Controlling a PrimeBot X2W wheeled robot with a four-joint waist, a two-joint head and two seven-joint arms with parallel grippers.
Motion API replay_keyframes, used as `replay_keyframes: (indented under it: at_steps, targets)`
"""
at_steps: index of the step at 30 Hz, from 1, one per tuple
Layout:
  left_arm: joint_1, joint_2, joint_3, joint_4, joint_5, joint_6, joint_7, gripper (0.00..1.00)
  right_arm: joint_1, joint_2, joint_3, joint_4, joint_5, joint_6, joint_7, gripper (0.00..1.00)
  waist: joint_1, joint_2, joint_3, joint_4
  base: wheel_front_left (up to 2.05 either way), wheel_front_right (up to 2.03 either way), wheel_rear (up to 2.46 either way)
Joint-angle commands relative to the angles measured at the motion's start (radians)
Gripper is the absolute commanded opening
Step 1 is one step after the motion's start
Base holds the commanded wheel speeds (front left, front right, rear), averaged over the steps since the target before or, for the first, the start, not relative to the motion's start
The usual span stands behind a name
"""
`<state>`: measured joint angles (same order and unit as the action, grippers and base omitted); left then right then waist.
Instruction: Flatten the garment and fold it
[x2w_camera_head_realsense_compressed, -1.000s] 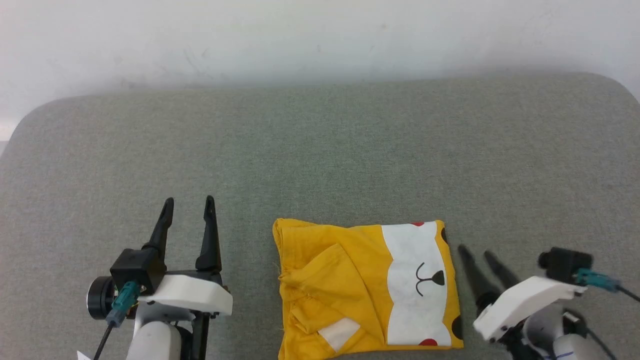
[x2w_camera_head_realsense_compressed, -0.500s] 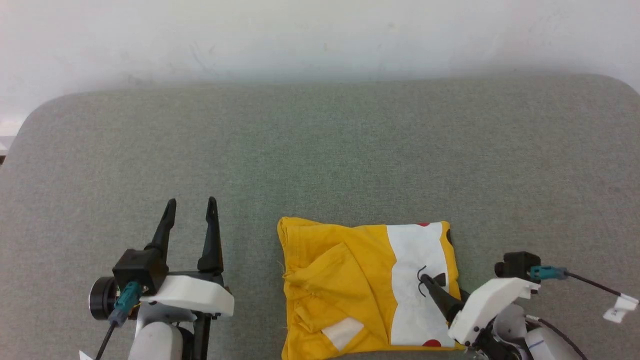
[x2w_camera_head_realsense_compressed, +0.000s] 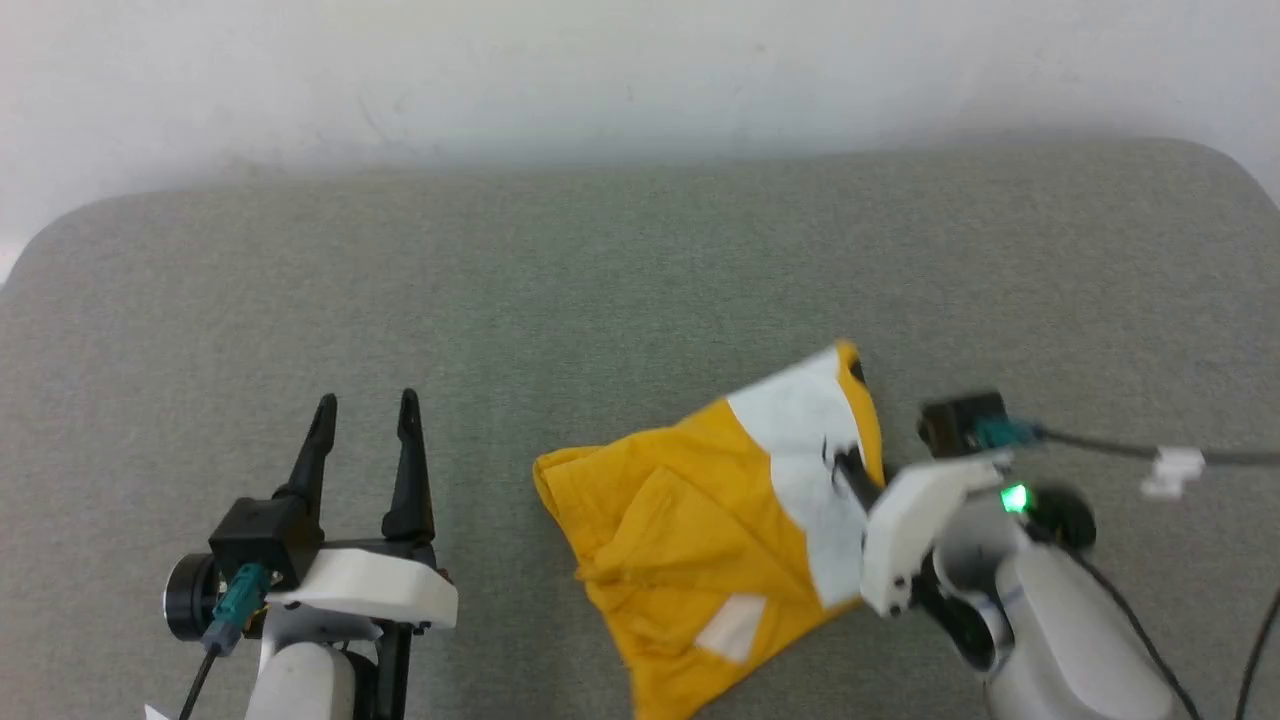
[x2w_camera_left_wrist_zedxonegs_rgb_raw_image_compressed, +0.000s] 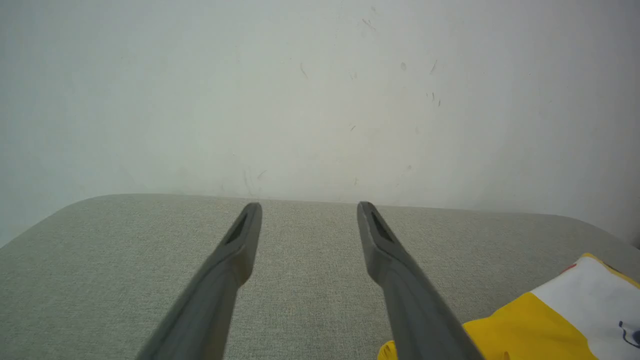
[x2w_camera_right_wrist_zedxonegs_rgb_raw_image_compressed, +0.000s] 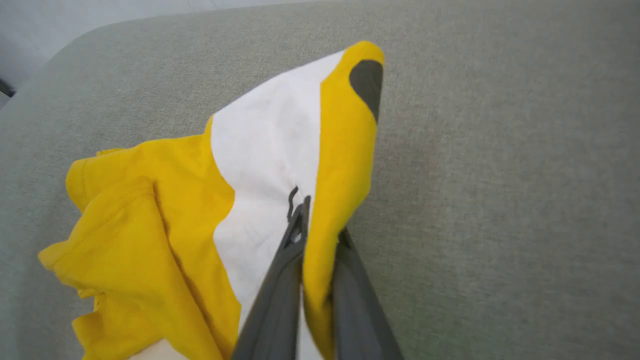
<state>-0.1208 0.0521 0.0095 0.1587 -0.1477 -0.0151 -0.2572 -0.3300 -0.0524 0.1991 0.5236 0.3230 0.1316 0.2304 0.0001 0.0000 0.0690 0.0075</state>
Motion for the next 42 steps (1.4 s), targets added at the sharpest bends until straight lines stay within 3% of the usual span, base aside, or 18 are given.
replay_keyframes:
  at_steps: [1,6,11,15,21,27,36,42]
  targets:
    - [0.015,-0.002,0.005,-0.007,0.009,0.005,-0.005,1.00,-0.036,0.000,0.005,-0.033,-0.071,-0.001,0.014,0.00,-0.0001,0.0000,0.009,-0.024,0.00,0.00,0.00]
    - [0.004,-0.002,0.013,-0.013,0.013,0.001,-0.005,1.00,-0.116,-0.056,0.070,-0.121,-0.280,-0.001,0.079,0.00,-0.0001,0.0000,0.030,-0.074,0.00,0.00,0.00]
    - [-0.022,-0.002,0.010,-0.031,0.016,0.003,-0.005,1.00,-0.210,-0.147,0.097,-0.121,-0.338,-0.001,0.099,0.00,-0.0001,0.0000,0.071,-0.128,0.00,0.00,0.00]
    - [-0.050,-0.002,0.011,-0.051,0.027,0.007,-0.005,1.00,-0.289,-0.202,0.054,-0.084,-0.354,-0.001,0.090,0.00,-0.0001,0.0000,0.121,-0.177,0.00,0.00,0.00]
    - [-0.093,0.002,0.015,-0.081,0.053,0.001,-0.005,1.00,-0.386,-0.234,-0.090,0.019,-0.373,-0.001,0.087,0.00,-0.0001,0.0000,0.204,-0.251,0.00,0.00,0.00]
    - [-0.156,0.014,0.011,-0.093,0.074,-0.006,-0.005,1.00,-0.454,-0.250,-0.250,0.096,-0.420,-0.001,0.065,0.00,-0.0001,0.0000,0.284,-0.275,0.00,0.00,0.00]
    - [-0.235,0.043,-0.004,-0.119,0.107,-0.011,-0.005,1.00,-0.548,-0.267,-0.527,0.173,-0.575,-0.001,0.000,0.00,-0.0001,0.0000,0.401,-0.257,0.00,0.00,0.00]
    - [-0.259,0.052,-0.017,-0.117,0.116,-0.012,-0.005,1.00,-0.556,-0.277,-0.660,0.208,-0.674,-0.001,-0.051,0.00,-0.0001,0.0000,0.434,-0.221,0.00,0.00,0.00]
